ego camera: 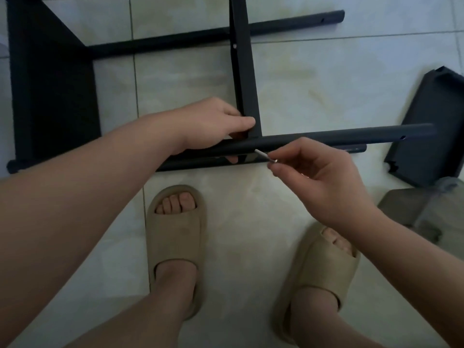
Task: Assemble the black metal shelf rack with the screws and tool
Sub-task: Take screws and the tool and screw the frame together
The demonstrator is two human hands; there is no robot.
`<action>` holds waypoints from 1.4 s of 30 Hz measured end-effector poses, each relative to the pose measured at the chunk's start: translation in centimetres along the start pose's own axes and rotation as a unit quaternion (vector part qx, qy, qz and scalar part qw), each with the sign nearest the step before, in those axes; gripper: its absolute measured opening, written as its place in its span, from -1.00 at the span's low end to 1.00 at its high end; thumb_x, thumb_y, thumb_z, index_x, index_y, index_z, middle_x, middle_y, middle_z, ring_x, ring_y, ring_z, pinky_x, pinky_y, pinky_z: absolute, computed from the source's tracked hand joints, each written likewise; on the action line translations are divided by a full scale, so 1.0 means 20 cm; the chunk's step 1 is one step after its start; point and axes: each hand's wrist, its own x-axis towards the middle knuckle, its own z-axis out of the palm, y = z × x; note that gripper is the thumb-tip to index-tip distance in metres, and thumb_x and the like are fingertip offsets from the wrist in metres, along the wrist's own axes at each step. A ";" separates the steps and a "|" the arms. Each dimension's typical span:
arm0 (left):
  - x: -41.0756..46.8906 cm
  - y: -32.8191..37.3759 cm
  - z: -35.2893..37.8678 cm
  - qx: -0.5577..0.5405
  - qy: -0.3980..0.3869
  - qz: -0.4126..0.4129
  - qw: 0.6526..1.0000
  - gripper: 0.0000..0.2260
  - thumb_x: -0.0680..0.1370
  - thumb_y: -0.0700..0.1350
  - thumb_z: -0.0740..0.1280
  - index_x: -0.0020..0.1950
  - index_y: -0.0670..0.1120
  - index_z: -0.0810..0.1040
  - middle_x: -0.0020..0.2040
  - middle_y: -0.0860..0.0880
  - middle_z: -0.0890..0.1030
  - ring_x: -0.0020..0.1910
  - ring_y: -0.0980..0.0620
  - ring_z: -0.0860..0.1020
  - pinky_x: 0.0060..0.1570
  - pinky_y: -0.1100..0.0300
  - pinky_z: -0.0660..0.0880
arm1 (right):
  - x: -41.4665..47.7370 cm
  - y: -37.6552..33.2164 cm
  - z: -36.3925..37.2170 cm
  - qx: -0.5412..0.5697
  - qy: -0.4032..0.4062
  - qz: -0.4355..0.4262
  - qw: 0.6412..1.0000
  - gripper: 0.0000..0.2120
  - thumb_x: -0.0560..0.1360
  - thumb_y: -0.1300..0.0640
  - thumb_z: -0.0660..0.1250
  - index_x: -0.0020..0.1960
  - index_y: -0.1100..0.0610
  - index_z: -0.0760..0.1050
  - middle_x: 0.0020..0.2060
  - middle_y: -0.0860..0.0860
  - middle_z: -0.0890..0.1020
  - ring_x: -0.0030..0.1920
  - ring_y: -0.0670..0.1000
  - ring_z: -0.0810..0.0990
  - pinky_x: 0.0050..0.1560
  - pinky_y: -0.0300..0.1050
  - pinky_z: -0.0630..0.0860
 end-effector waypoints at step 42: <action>0.02 -0.04 0.04 -0.005 0.012 0.026 1.000 -0.70 0.63 0.06 0.31 -0.11 -0.15 0.62 -0.33 -0.02 0.67 -0.35 -0.05 0.66 -0.24 0.18 0.55 | 0.05 -0.03 0.09 -0.121 0.032 0.014 0.992 -0.95 0.53 0.22 0.48 -0.02 0.13 0.68 -0.27 -0.22 0.63 -0.21 -0.06 0.62 -0.11 -0.19 0.53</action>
